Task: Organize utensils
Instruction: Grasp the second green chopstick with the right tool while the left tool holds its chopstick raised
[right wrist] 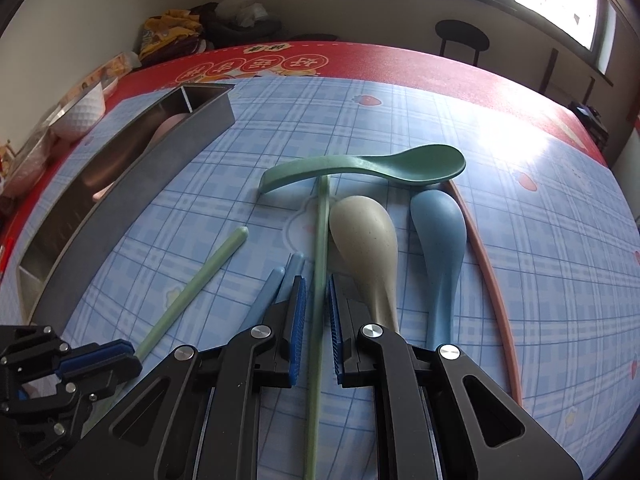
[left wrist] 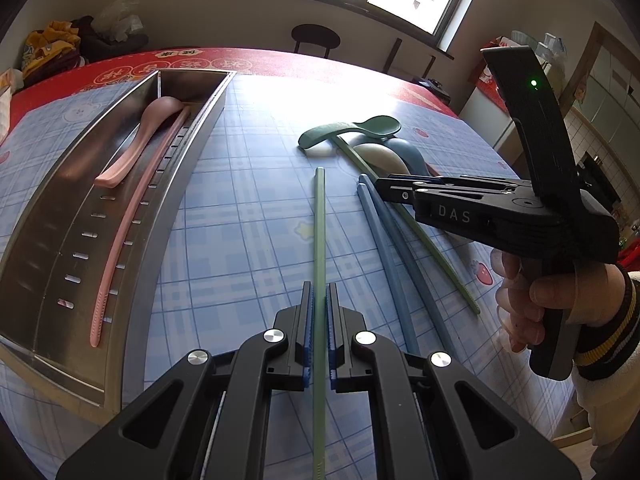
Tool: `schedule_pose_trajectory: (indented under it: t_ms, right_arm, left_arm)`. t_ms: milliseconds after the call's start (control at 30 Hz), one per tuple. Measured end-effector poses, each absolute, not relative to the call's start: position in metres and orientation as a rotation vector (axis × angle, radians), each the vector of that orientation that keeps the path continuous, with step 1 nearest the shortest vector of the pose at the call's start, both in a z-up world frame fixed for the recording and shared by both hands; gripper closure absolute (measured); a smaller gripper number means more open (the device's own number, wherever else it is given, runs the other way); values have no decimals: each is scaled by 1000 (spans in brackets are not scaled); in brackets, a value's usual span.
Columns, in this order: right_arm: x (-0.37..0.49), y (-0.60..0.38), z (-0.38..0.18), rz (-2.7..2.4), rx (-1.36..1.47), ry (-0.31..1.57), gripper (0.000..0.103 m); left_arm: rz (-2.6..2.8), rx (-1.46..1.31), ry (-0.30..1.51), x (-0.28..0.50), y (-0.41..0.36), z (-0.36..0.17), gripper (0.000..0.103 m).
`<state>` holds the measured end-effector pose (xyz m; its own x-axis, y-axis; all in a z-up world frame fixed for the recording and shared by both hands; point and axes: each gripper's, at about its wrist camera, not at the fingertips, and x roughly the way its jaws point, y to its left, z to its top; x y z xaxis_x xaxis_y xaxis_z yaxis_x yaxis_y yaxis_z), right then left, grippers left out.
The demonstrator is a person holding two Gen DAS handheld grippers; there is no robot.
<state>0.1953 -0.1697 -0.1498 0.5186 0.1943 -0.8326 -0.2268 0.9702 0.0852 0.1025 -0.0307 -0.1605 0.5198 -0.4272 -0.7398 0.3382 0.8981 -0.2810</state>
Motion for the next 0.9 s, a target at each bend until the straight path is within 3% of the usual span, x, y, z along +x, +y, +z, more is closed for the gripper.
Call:
schedule_pose_trajectory:
  t_ms: [200, 600, 900]
  right_arm:
    - [193, -172, -150, 253, 13, 990, 97]
    - [154, -210, -153, 317, 384, 936, 97]
    - [131, -217, -153, 330, 436, 850, 97]
  left_arm:
    - [-460, -109, 916, 103, -30, -161, 97]
    - [-453, -94, 913, 102, -33, -161, 97]
    - [-431, -48, 904, 100, -40, -160, 96]
